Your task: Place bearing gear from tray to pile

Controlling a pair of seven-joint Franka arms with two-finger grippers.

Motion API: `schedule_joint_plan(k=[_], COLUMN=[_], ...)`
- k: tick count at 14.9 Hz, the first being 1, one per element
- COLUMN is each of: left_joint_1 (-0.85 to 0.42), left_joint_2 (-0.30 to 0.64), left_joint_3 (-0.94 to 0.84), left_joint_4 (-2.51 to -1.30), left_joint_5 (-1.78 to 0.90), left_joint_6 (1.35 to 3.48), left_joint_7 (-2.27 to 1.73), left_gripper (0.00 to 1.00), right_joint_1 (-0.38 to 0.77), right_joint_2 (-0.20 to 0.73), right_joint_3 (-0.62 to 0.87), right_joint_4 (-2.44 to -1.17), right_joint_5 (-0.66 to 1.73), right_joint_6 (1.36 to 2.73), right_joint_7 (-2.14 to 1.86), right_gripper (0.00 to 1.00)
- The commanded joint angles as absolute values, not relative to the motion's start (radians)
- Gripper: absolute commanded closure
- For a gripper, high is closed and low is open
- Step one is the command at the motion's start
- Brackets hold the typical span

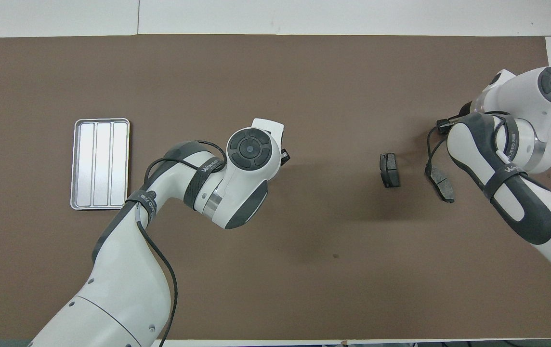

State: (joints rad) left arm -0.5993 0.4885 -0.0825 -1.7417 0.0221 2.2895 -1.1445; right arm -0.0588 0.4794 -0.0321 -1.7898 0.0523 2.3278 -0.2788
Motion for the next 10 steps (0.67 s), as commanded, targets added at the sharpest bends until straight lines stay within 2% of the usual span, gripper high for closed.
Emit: schedule_joint_plan(k=[1, 2, 6, 10], left_joint_1=[-0.614, -0.614, -0.600, -0.500], left_joint_2=[0.497, 0.497, 0.467, 0.312], left_joint_3=[-0.066, -0.066, -0.046, -0.044], left_joint_4=[-1.730, -1.730, -1.707, -1.717], left_joint_5=[0.025, 0.025, 0.025, 0.026], left_joint_6=[2.299, 2.292, 2.194, 2.039], left_joint_7=[-1.164, -1.166, -1.160, -1.086], left_gripper=[0.11, 0.01, 0.00, 0.00], right_joint_1=[-0.064, -0.058, -0.032, 0.032], right_joint_2=[0.462, 0.453, 0.408, 0.367], right_joint_3=[-0.021, -0.021, -0.017, -0.018], right_joint_4=[-1.804, -1.804, -1.787, -1.769], right_joint_5=[0.057, 0.057, 0.057, 0.055], right_joint_6=[2.330, 2.323, 2.261, 2.203], right_joint_7=[-0.273, -0.259, -0.190, -0.076], right_gripper=[0.01, 0.01, 0.01, 0.01])
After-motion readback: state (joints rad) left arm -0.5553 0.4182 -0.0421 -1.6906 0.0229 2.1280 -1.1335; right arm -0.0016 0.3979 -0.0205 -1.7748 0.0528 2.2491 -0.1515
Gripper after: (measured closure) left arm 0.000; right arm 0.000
